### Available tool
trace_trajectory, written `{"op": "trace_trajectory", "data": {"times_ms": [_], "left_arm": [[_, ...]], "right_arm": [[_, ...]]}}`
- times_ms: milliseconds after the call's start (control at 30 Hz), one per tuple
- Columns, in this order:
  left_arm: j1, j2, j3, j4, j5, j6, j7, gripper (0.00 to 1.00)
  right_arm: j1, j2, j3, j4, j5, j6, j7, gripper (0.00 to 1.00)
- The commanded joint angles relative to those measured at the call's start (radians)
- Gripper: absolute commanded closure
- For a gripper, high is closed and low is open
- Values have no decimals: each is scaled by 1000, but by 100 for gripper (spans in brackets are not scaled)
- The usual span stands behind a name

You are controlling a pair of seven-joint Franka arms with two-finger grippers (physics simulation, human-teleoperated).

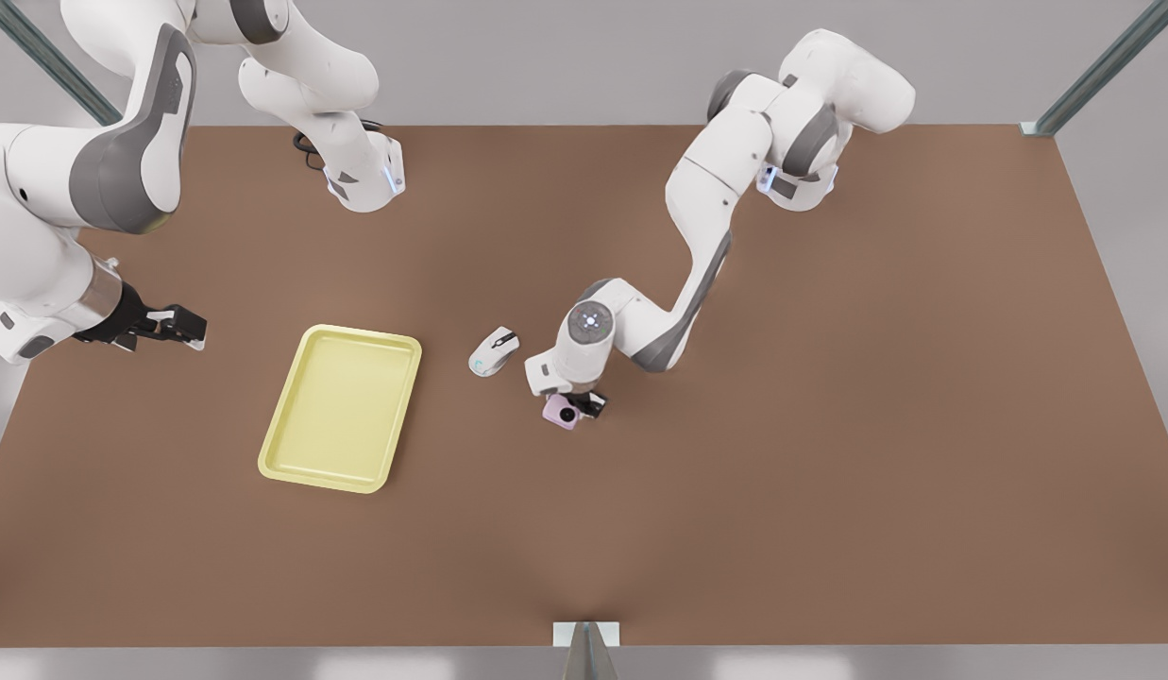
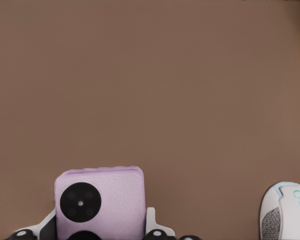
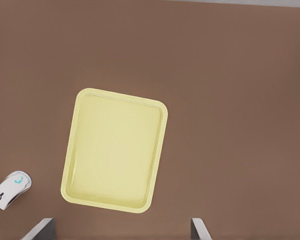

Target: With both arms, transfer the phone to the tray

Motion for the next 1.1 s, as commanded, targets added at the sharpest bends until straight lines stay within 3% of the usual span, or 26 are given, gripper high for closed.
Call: {"op": "trace_trajectory", "data": {"times_ms": [0,133,167,200,333,467,567,600,733,767,833,900,1067], "left_arm": [[-21,47,2,54,-5,-24,-600,24],[-21,82,2,73,-7,-10,-600,24],[-21,85,2,73,-7,-10,-600,4],[-21,85,0,73,-8,-10,-600,0],[-4,53,5,73,-10,-76,-551,0],[229,-191,14,62,-19,-576,-301,0],[416,-278,54,63,-15,-777,26,0],[417,-295,57,67,-15,-805,31,0],[417,-327,54,63,-19,-851,37,0],[417,-340,57,63,-16,-851,35,0],[416,-347,57,63,-11,-849,17,0],[416,-354,59,62,-10,-851,17,0],[416,-349,71,60,-13,-841,20,0]], "right_arm": [[0,0,0,-1,0,0,1,0],[0,-1,0,1,0,0,1,0],[0,-1,0,1,0,0,1,0],[0,-1,0,-1,0,0,1,0],[-1,0,0,-1,2,0,1,0],[-3,13,-2,82,26,-135,-19,0],[-33,-3,-2,71,56,-138,-34,0],[-24,7,4,67,59,-43,-34,0],[108,39,42,-8,149,35,73,0],[108,42,135,-7,143,37,276,0],[149,74,195,1,132,54,446,0],[278,149,196,44,80,87,715,0],[399,280,204,41,27,296,909,0]]}}
